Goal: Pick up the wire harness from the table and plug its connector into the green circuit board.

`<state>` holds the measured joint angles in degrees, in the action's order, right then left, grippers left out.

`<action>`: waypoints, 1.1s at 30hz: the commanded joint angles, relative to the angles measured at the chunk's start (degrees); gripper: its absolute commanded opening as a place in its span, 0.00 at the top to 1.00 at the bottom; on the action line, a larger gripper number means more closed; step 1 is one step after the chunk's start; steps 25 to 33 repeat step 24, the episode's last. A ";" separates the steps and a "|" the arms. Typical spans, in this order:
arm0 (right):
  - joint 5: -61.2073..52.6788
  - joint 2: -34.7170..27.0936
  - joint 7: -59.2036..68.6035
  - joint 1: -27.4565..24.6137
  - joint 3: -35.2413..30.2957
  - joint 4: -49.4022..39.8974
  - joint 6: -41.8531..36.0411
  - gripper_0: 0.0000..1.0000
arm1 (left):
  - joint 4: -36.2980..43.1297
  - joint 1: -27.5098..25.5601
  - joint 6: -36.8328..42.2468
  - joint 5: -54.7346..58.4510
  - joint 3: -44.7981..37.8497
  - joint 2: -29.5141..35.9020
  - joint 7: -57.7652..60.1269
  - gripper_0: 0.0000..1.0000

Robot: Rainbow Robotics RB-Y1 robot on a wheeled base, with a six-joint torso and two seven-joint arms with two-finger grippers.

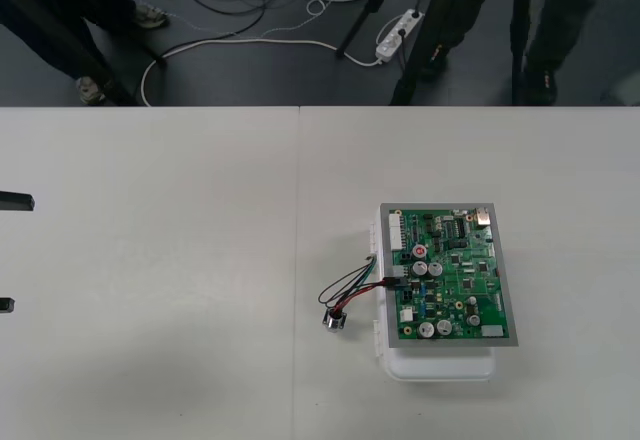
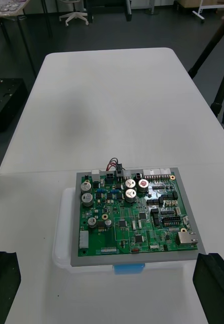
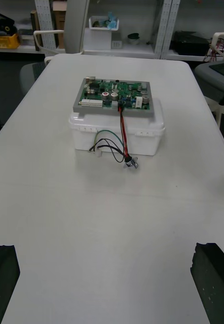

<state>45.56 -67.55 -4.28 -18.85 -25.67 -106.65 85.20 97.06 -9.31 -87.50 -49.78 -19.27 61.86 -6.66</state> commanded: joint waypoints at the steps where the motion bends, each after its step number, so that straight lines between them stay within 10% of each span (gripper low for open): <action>1: -1.00 -2.23 1.29 0.92 -0.17 0.48 -0.47 0.00 | 1.21 -1.68 -2.50 0.04 -1.04 2.65 4.37 0.00; 33: -1.00 -2.23 1.29 0.92 -0.17 0.48 -0.47 0.00 | 1.21 -1.68 -2.50 0.04 -1.04 2.65 4.37 0.00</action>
